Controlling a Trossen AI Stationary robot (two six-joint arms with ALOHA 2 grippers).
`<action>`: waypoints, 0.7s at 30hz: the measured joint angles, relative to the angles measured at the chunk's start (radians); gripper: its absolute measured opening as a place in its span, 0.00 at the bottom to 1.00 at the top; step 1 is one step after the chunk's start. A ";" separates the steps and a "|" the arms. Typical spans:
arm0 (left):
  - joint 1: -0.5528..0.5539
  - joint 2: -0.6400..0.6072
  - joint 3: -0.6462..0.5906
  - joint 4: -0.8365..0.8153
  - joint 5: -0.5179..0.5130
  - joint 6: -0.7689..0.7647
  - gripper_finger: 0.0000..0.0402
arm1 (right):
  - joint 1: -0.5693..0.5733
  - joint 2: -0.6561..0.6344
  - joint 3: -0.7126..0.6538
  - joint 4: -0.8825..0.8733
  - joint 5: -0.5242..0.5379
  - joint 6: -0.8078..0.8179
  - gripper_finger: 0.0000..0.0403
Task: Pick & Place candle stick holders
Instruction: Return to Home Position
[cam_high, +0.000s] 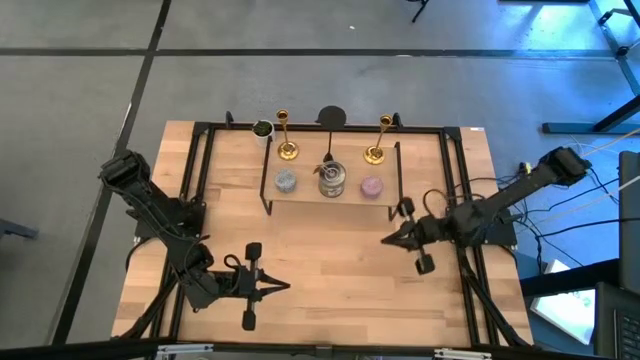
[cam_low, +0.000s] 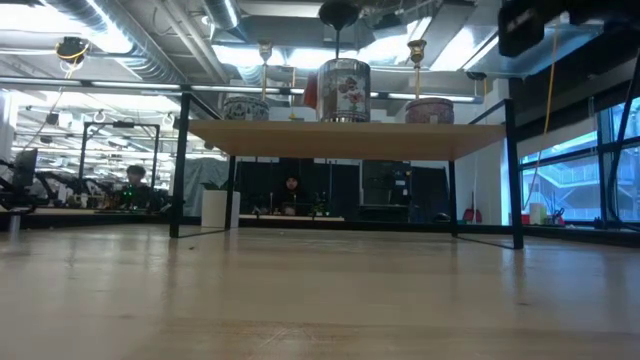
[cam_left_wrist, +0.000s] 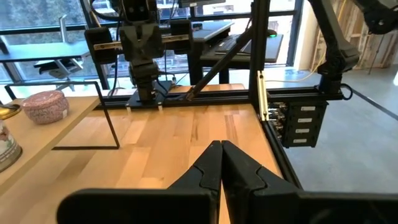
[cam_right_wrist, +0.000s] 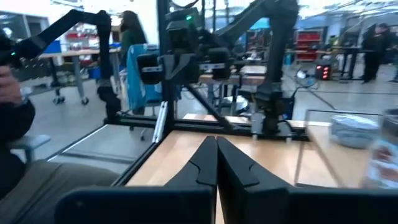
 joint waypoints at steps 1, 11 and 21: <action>0.002 0.000 0.000 0.000 0.000 0.000 0.00 | -0.008 -0.029 -0.018 -0.002 0.000 0.000 0.00; 0.012 0.000 0.000 -0.008 0.001 0.001 0.00 | -0.123 -0.228 -0.116 -0.007 -0.035 -0.062 0.00; 0.012 0.000 0.000 -0.008 0.010 0.001 0.00 | -0.363 -0.351 -0.154 -0.116 -0.157 -0.022 0.00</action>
